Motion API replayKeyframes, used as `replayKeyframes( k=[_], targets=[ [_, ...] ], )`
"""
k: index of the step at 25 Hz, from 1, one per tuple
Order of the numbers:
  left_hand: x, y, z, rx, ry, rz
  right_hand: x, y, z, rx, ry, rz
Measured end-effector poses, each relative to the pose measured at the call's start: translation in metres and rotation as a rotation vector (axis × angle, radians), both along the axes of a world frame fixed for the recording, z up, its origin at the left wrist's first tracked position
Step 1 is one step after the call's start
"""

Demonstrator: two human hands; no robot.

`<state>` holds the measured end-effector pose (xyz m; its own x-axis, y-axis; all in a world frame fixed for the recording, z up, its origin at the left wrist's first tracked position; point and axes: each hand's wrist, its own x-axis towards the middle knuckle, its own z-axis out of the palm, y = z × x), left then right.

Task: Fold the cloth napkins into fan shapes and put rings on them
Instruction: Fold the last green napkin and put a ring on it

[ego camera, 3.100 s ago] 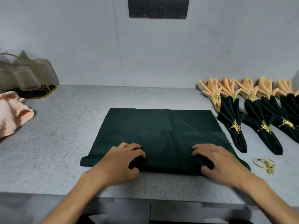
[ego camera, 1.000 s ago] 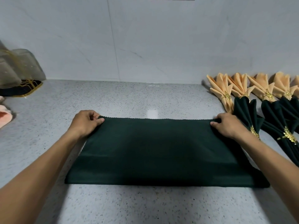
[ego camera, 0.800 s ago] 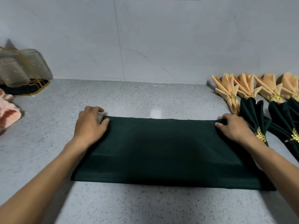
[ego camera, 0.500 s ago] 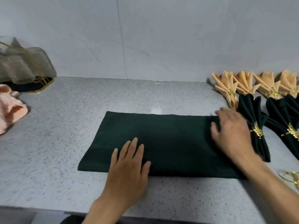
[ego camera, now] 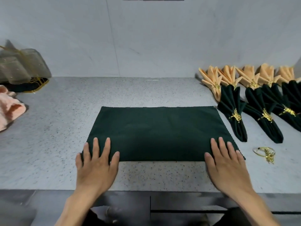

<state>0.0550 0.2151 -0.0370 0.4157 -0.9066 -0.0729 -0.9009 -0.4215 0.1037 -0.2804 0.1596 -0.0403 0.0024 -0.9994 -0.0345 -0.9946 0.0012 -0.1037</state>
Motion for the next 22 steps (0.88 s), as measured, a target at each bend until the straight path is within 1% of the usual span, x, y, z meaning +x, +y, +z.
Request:
replayKeyframes(
  k=[3, 6, 7, 8, 10, 11, 13, 15, 18, 20, 22],
  targets=[
    [-0.001, 0.009, 0.0, 0.025, -0.004, -0.009, -0.004, 0.006, 0.002, 0.005, -0.031, -0.004],
    [0.002, 0.011, 0.002, 0.012, -0.061, 0.048, 0.009, -0.01, 0.011, -0.086, -0.12, 0.028],
    [0.002, 0.008, 0.004, -0.028, -0.105, 0.048, 0.011, -0.02, 0.016, -0.139, -0.137, -0.014],
    [0.0, 0.005, 0.007, -0.083, -0.127, 0.004, 0.01, -0.032, 0.023, -0.194, -0.122, -0.089],
    [-0.008, -0.004, 0.007, -0.185, -0.095, -0.148, 0.007, -0.053, 0.035, -0.238, -0.122, -0.228],
    [-0.012, -0.008, 0.005, -0.19, -0.08, -0.202, 0.004, -0.058, 0.035, -0.233, -0.175, -0.245],
    [-0.016, -0.012, -0.003, -0.154, -0.073, -0.235, -0.001, -0.059, 0.026, -0.249, -0.31, -0.19],
    [-0.016, -0.012, -0.01, -0.105, -0.07, -0.224, -0.005, -0.055, 0.014, -0.341, -0.456, -0.101],
    [-0.017, -0.011, -0.011, -0.112, -0.064, -0.21, -0.013, -0.05, 0.014, -0.491, -0.814, -0.044],
    [-0.019, -0.01, -0.01, -0.129, -0.033, -0.189, -0.017, -0.047, 0.016, -0.536, -0.94, -0.092],
    [-0.02, -0.01, -0.007, -0.143, -0.018, -0.17, -0.018, -0.047, 0.019, -0.529, -1.109, -0.22]
  ],
)
